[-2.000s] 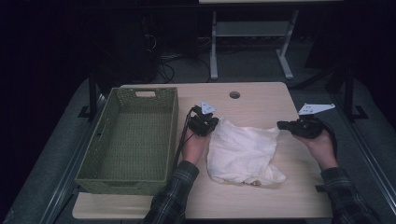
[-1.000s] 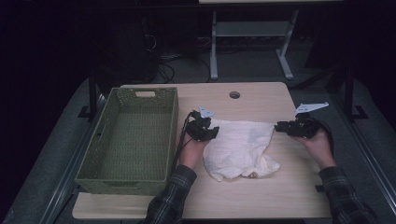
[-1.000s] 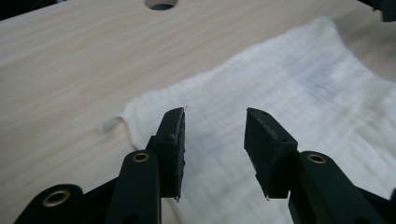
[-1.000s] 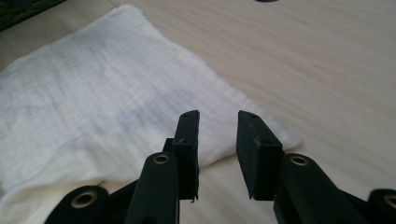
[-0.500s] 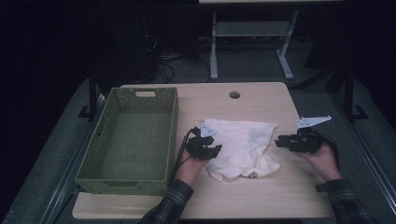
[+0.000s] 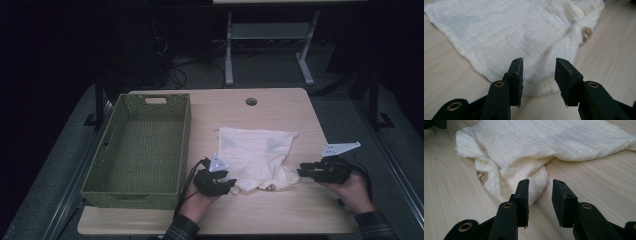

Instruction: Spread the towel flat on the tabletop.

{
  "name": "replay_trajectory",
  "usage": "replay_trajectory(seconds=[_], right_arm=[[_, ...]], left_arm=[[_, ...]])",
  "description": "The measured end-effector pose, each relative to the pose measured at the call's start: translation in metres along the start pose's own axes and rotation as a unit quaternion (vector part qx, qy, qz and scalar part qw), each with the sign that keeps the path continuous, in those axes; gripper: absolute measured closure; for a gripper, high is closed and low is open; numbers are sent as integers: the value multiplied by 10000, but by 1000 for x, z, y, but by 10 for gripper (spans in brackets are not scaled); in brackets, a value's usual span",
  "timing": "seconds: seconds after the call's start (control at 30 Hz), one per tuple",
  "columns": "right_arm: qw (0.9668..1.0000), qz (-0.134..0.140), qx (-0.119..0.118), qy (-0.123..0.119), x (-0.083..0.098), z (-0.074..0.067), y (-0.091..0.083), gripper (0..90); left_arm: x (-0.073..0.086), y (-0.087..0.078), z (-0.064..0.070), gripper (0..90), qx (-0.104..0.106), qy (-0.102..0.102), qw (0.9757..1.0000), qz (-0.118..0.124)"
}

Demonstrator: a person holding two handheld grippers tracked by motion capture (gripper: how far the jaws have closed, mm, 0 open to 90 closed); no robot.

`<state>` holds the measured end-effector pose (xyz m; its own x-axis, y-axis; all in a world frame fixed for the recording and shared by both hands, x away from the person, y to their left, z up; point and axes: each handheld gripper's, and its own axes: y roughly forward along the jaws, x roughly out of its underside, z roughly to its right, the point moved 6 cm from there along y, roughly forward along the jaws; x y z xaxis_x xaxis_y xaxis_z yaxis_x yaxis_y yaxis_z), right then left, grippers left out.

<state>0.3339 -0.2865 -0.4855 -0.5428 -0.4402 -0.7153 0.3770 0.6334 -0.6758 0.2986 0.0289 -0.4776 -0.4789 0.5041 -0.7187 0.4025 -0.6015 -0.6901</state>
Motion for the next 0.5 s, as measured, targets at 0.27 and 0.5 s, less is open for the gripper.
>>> replay_trajectory(seconds=[0.27,0.5], right_arm=[[10000,12,9,60,2,3,5,656],[9997,-208,-86,5,-4,5,31,656]], left_arm=[[15,11,16,584,166,175,9991,-355],[18,24,22,586,117,388,9975,-581]])
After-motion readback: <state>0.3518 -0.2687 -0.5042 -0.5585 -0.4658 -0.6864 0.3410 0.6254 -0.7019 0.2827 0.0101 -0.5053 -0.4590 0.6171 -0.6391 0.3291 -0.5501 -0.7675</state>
